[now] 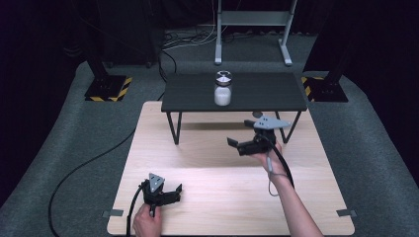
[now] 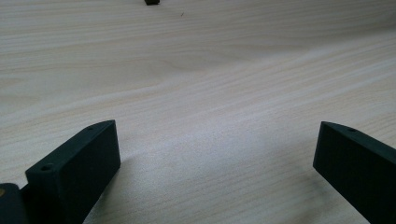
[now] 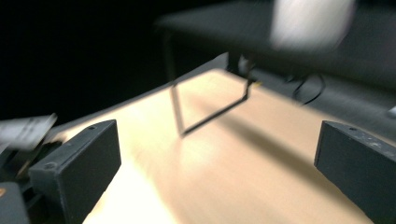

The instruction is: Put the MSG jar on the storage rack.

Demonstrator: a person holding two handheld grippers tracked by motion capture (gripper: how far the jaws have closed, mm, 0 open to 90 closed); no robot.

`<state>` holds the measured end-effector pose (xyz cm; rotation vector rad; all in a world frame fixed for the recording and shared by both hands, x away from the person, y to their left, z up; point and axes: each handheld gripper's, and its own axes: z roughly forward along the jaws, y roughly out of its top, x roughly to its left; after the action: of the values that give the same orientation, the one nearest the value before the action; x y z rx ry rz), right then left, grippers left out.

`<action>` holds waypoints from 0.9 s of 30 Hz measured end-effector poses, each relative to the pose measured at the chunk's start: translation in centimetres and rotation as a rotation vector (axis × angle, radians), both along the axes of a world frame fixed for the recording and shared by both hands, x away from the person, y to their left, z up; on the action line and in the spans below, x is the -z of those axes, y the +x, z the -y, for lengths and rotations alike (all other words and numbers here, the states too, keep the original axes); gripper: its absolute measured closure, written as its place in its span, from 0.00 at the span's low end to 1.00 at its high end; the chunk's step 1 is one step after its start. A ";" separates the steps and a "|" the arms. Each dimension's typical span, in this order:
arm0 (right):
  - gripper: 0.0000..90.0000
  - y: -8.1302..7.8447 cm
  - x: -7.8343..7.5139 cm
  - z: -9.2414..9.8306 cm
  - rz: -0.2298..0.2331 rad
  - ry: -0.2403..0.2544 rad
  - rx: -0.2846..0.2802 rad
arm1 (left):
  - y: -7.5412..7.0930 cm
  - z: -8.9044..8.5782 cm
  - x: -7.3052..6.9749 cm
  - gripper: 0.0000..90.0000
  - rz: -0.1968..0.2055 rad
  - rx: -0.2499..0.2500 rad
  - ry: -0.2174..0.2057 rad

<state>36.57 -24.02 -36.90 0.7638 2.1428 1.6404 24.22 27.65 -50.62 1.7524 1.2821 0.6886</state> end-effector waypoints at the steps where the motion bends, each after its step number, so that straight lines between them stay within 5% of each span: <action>1: 0.00 -0.4 0.5 0.3 -0.007 -0.006 -0.009 | 0.0 0.0 0.0 0.00 0.000 0.000 0.000; 8: 0.00 -2.9 4.5 2.0 -0.106 -0.072 -0.004 | 0.0 0.0 0.0 0.00 0.001 -0.001 -0.002; 18: 0.01 -5.0 9.5 2.2 -0.156 -0.102 -0.008 | -0.1 0.2 -0.1 0.00 -0.001 -0.003 0.012; 27: 0.01 -5.2 10.2 2.1 -0.185 -0.126 0.000 | -0.1 0.3 -0.1 0.00 -0.001 -0.003 0.016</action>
<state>31.34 -26.11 -47.10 0.9078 2.3467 1.4685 24.17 27.37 -50.54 1.7640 1.2838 0.7014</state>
